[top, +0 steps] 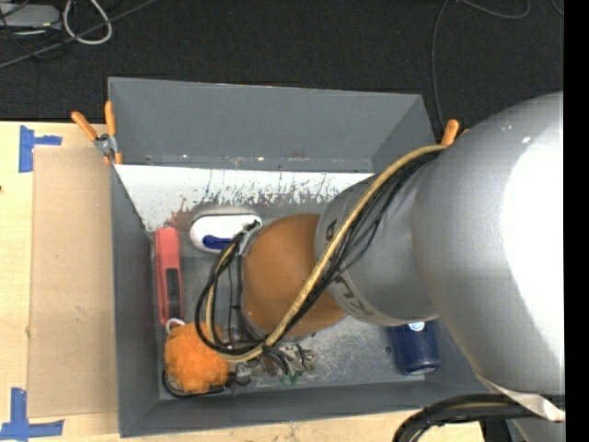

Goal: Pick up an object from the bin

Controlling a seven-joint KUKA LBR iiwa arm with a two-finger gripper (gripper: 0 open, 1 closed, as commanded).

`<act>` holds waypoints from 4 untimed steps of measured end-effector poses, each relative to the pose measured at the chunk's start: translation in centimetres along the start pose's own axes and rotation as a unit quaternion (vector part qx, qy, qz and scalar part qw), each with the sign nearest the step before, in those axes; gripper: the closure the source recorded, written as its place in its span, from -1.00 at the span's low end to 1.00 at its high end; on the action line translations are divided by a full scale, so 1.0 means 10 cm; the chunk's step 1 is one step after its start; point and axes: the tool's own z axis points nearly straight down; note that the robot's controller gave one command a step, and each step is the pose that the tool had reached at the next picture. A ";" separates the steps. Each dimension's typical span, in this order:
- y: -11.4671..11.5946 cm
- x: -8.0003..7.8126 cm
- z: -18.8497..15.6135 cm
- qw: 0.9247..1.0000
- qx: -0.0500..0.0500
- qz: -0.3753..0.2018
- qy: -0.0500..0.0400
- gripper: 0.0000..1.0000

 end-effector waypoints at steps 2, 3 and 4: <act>0.00 0.00 0.00 1.000 0.000 0.002 0.001 1.00; -0.01 -0.01 0.00 1.000 0.000 0.002 -0.004 -1.00; -0.02 -0.01 0.00 1.000 0.001 0.003 -0.002 1.00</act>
Offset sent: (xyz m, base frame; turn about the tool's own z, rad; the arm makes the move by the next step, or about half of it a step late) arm 0.0000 0.0000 0.0000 0.0000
